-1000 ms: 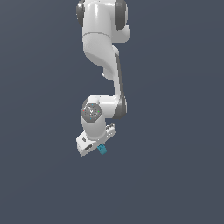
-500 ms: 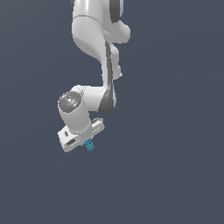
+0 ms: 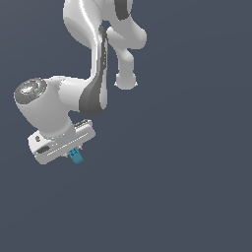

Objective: Pick up the object and move it to a goal position.

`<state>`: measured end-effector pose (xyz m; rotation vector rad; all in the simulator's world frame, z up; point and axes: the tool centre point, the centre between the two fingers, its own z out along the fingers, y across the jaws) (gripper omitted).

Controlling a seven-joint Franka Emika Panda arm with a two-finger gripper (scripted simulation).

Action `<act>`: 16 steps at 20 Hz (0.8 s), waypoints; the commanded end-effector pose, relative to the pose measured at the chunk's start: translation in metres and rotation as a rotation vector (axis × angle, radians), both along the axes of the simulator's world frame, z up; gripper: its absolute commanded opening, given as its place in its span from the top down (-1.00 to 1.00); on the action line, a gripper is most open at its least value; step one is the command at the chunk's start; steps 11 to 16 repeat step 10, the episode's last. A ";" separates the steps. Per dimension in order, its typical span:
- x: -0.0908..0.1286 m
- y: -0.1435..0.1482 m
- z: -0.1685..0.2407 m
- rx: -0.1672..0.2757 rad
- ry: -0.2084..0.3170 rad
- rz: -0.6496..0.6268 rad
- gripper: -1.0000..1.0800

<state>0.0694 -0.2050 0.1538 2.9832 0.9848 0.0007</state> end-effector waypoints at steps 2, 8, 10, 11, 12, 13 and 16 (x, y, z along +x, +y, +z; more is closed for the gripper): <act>0.002 -0.017 0.017 0.001 0.000 0.002 1.00; 0.003 -0.029 0.028 0.000 0.000 0.002 1.00; 0.004 -0.030 0.029 0.000 0.000 0.002 1.00; 0.004 -0.030 0.029 0.000 0.000 0.002 1.00; 0.004 -0.030 0.029 0.000 0.000 0.002 1.00; 0.004 -0.030 0.029 0.000 0.000 0.002 1.00; 0.004 -0.030 0.029 0.000 0.000 0.002 1.00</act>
